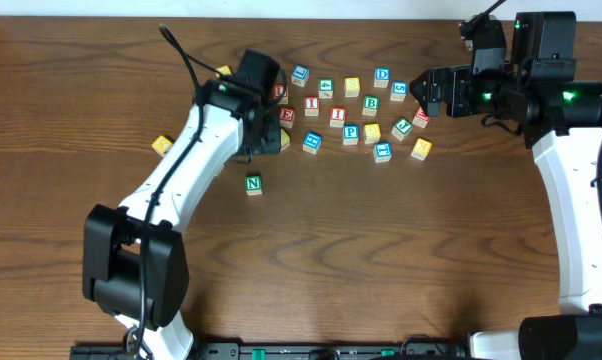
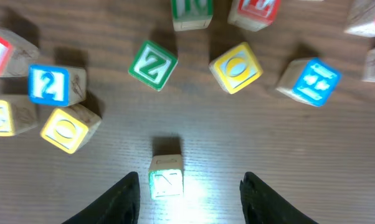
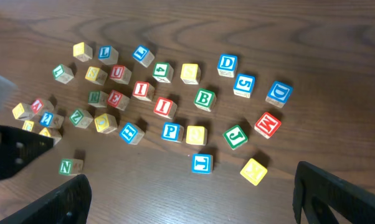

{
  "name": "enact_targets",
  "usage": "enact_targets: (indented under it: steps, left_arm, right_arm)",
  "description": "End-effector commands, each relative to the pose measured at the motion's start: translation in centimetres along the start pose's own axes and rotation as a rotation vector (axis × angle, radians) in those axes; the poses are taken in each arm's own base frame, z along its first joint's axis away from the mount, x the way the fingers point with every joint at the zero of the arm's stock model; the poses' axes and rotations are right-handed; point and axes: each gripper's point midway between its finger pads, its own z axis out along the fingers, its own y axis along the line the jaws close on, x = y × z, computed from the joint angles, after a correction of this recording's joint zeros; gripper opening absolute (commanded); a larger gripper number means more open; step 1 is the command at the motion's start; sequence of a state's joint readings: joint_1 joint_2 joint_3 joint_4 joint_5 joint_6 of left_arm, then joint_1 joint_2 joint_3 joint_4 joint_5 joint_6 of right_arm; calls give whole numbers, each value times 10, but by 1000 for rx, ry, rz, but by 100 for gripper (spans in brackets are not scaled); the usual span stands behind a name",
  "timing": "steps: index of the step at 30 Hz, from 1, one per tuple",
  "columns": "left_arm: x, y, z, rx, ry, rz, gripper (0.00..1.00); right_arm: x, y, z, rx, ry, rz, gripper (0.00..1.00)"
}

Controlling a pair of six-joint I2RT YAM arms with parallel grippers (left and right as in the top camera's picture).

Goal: Spell out NEURIPS
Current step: 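Carry the green N block toward the front and set it down, then open the left gripper and move it back over the blocks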

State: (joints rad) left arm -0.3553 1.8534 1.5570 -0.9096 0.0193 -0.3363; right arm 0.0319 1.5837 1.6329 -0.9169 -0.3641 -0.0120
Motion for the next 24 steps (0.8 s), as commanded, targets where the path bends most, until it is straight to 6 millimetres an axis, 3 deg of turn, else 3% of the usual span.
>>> enact_targets:
  steps: [1, 8, 11, 19, 24]
  left_arm:
    - [-26, -5, -25, 13, -69, 11, 51]
    - [-71, -1, -77, 48, -206, 2, 51]
    - [-84, 4, -86, 54, -249, -13, 51]
    - [-98, 15, -76, 28, -275, -21, 51]
    - [-103, 13, -54, 20, -254, -21, 51]
  right_arm:
    - [2, -1, 3, -6, 9, -5, 99]
    - [2, -1, 3, -6, 9, -5, 99]
    - [2, -1, 3, -6, 9, -5, 99]
    - [2, -1, 3, -6, 9, -5, 99]
    - [2, -1, 3, -6, 9, -4, 99]
